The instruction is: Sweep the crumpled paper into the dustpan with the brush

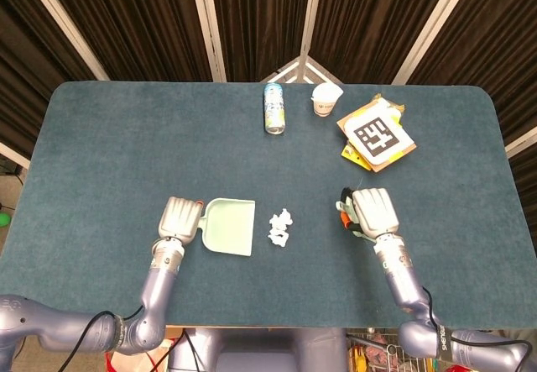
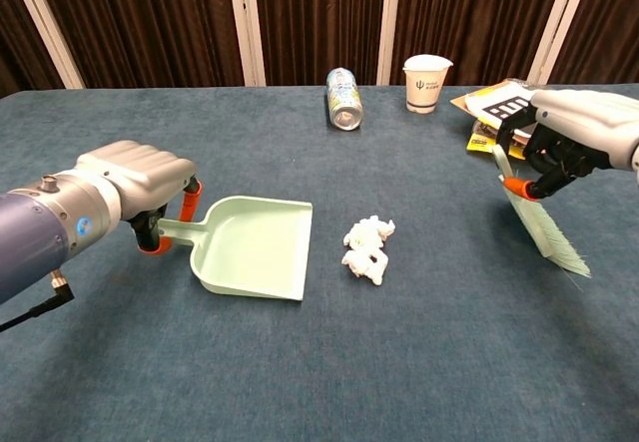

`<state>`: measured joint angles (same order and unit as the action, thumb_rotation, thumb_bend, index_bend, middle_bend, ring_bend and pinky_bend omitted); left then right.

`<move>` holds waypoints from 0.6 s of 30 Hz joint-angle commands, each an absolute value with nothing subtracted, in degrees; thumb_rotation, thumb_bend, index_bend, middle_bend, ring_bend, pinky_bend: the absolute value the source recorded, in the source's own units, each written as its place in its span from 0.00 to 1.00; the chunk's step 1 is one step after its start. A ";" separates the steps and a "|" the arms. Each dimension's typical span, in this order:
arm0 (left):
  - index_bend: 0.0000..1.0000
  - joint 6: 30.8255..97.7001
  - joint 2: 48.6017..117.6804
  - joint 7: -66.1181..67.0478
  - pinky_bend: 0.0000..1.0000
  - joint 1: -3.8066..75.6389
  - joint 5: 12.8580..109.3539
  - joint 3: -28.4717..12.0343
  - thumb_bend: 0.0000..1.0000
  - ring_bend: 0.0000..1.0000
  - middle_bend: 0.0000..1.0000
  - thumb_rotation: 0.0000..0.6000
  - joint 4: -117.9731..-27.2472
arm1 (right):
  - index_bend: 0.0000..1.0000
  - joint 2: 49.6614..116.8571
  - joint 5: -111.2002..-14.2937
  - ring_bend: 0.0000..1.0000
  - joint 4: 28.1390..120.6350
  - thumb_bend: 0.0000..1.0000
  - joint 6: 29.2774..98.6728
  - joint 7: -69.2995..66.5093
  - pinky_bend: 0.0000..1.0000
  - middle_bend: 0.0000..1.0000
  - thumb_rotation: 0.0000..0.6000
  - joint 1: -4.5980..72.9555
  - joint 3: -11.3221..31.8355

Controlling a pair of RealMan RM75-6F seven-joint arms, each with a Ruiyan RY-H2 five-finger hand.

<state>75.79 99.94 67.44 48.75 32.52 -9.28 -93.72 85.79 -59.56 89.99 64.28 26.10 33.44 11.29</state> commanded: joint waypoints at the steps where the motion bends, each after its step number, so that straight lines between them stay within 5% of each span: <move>1: 0.59 76.11 100.11 67.17 1.00 48.87 32.91 -9.34 0.55 0.97 0.99 1.00 -94.20 | 0.81 85.82 -59.76 0.84 90.48 0.48 64.42 26.22 0.76 0.85 1.00 33.46 11.11; 18: 0.61 81.19 101.37 70.89 1.00 51.15 28.36 -12.70 0.57 0.97 1.00 1.00 -101.46 | 0.82 86.90 -60.37 0.84 98.25 0.49 67.33 30.85 0.76 0.85 1.00 33.47 9.75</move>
